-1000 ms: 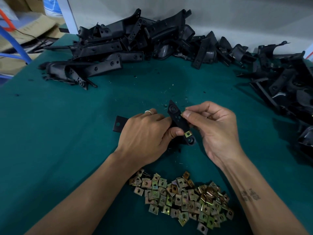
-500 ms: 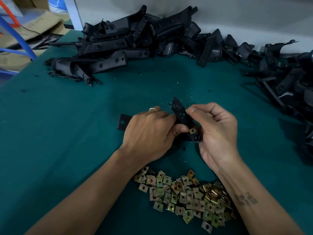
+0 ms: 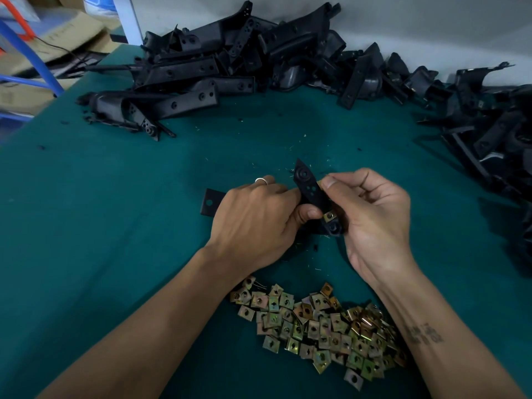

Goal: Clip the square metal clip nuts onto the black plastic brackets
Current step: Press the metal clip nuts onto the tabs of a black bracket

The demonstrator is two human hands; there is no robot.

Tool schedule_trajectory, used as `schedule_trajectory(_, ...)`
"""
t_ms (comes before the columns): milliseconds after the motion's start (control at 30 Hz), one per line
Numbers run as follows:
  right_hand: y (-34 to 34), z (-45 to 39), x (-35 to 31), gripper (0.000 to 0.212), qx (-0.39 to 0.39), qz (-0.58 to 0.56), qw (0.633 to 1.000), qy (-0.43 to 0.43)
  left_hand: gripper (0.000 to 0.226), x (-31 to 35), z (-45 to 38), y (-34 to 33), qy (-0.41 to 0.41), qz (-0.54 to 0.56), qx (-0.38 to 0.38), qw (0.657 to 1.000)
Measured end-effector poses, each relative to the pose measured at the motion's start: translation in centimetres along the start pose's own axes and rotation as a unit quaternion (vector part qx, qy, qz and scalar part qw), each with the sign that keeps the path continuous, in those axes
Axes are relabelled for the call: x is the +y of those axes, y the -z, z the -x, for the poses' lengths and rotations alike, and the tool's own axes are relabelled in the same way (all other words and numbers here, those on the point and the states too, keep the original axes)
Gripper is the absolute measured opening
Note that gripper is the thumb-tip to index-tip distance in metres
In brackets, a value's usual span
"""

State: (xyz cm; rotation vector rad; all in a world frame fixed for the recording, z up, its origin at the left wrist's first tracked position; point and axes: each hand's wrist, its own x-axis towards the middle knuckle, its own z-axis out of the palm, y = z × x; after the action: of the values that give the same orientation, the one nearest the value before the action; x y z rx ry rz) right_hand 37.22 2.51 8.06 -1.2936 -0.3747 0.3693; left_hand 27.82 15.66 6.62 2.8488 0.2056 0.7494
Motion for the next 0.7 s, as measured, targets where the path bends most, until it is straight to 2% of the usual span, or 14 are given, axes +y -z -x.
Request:
schedule_trajectory(67,-0.02,0.05,0.18,0.022,-0.003,-0.015,1.0,0.002,0.059,-0.03,0.01,0.0,-0.001,0.006,0.004,1.0)
schedule_trajectory(167,-0.07,0.09,0.26,0.005,-0.015,-0.059,0.998,-0.019,0.055,-0.05,0.02,0.1,-0.004,0.022,0.011,1.0)
schedule_trajectory(233,0.0,0.05,0.26,0.01,-0.021,-0.078,0.996,-0.034,0.054,-0.04,0.03,0.15,-0.008,0.027,0.016,0.999)
schedule_trajectory(367,0.06,0.06,-0.06,0.005,-0.026,-0.046,0.998,-0.024,0.056,-0.08,0.1,0.1,-0.008,0.014,0.015,1.0)
schedule_trajectory(567,0.13,0.05,0.04,0.026,-0.028,0.03,0.998,0.045,0.056,-0.14,0.07,0.04,-0.006,0.008,0.018,1.0)
schedule_trajectory(700,0.34,0.12,-0.22,0.021,-0.06,0.038,0.996,0.059,0.055,-0.13,0.11,0.06,-0.007,0.006,0.03,1.0)
